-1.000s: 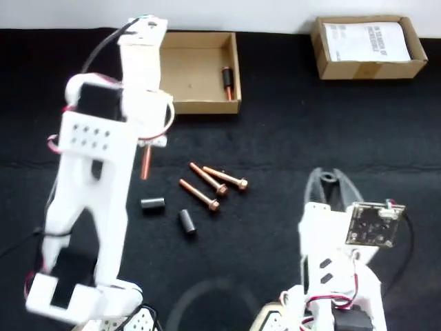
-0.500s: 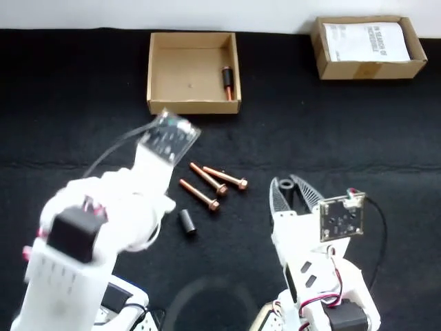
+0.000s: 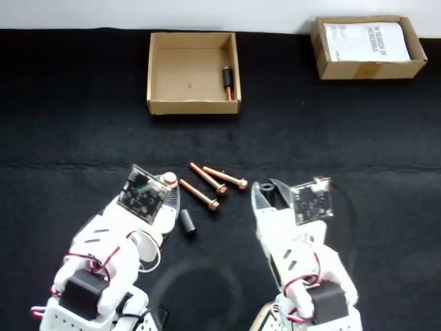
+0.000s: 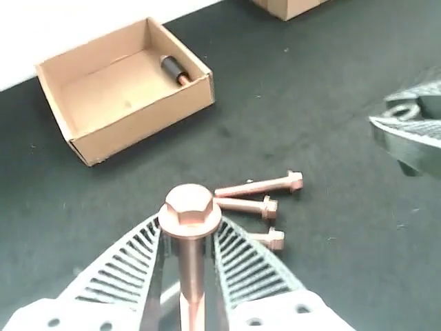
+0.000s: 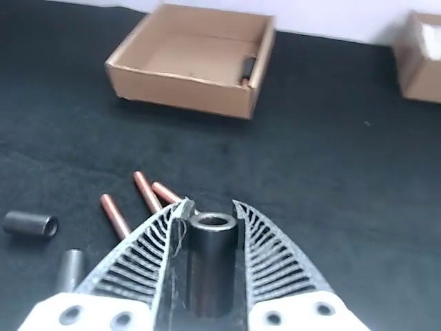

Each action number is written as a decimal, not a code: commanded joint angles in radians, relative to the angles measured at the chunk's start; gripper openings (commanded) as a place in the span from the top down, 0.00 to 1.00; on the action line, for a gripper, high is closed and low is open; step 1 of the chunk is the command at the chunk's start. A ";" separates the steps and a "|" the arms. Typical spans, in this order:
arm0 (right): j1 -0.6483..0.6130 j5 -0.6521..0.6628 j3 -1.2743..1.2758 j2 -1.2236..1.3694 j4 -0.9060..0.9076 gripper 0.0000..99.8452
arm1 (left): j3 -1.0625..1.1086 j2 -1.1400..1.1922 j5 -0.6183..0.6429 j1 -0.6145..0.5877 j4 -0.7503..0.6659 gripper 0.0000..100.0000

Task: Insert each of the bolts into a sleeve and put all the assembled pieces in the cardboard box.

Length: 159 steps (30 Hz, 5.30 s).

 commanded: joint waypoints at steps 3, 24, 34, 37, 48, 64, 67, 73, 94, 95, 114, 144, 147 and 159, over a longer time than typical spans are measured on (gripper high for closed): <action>-0.094 -0.003 0.128 -0.005 -0.280 0.99 | 0.202 -0.145 -0.002 0.013 -0.258 0.99; -0.131 -0.003 0.326 -0.005 -0.650 0.99 | 0.334 -0.124 -0.002 0.090 -0.970 0.99; -0.127 -0.002 0.326 -0.005 -0.650 0.99 | -0.030 0.203 0.017 0.088 -0.858 0.99; -0.127 -0.002 0.326 -0.005 -0.650 0.99 | -0.186 0.387 0.081 0.082 -0.836 0.99; -0.127 -0.002 0.326 -0.005 -0.650 0.99 | -0.556 0.736 0.367 0.101 -0.543 0.99; -0.127 0.072 0.326 -0.005 -0.650 0.99 | -0.733 0.737 0.396 0.242 -0.400 0.99; -0.127 0.072 0.326 -0.005 -0.650 0.99 | -0.725 0.745 0.396 0.242 -0.407 0.99; -0.125 0.072 0.325 -0.005 -0.650 0.99 | -0.699 0.802 0.396 0.242 -0.446 0.99; -0.054 0.074 0.325 -0.005 -0.653 0.99 | -0.581 0.779 0.422 0.292 -0.511 0.99; -0.054 0.074 0.325 -0.005 -0.653 0.99 | -0.575 0.771 0.422 0.285 -0.514 0.99; -0.061 0.075 0.325 -0.005 -0.650 0.99 | -0.584 0.822 0.422 0.283 -0.651 0.99; -0.053 0.075 0.303 -0.005 -0.650 0.99 | -0.430 0.829 0.345 0.289 -0.692 0.99; -0.053 0.075 0.302 -0.005 -0.650 0.99 | -0.476 0.829 0.345 0.292 -0.585 0.96; -0.031 0.075 0.278 -0.005 -0.650 0.99 | -0.866 0.828 0.347 0.311 0.137 0.75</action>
